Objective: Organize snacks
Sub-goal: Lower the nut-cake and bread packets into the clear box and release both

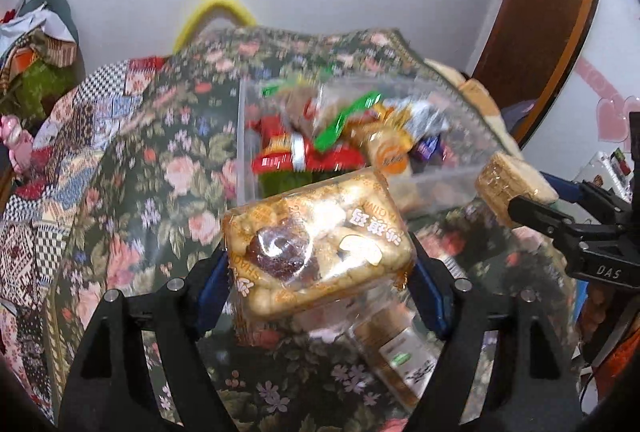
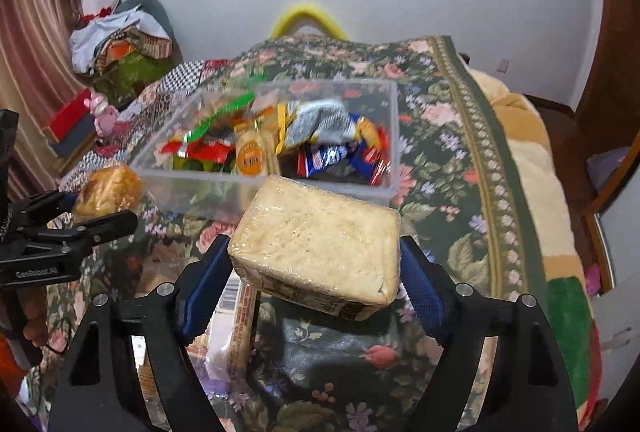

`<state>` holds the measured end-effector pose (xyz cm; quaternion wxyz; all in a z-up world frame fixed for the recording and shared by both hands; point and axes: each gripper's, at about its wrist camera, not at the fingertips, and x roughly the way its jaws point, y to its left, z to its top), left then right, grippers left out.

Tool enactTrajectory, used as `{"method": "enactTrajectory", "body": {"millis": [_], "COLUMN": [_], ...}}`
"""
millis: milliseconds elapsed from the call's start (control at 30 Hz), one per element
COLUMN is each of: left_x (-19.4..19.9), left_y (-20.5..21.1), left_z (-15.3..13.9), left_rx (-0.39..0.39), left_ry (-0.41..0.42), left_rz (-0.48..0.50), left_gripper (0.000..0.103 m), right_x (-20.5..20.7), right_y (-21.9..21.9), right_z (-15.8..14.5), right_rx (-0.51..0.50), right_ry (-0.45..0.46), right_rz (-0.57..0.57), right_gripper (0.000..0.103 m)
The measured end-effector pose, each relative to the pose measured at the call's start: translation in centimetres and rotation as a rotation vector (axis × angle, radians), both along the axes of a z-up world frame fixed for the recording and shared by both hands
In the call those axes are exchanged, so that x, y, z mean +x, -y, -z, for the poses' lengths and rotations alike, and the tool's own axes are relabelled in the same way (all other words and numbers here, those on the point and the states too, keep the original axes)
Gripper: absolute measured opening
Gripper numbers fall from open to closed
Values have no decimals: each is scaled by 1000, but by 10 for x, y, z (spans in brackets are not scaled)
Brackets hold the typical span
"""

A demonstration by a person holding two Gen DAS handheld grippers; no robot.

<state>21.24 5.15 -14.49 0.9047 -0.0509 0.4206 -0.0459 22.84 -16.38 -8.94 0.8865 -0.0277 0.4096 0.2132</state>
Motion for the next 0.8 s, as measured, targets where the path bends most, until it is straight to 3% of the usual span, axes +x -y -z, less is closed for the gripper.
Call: {"method": "enactTrajectory", "body": {"millis": [167, 367, 800], "left_x": [15, 41, 90], "left_y": [3, 8, 16], "left_z": [-14, -12, 7], "left_rx": [-19, -39, -14], "left_ry": [33, 25, 0], "left_rz": [9, 16, 18], "left_gripper": [78, 78, 78], "right_x": [6, 21, 62], "right_y": [-1, -7, -25], "right_z": [-15, -21, -5], "right_rx": [16, 25, 17], "right_ry": [44, 75, 45], "right_rz": [9, 12, -1], "right_gripper": [80, 80, 80]}}
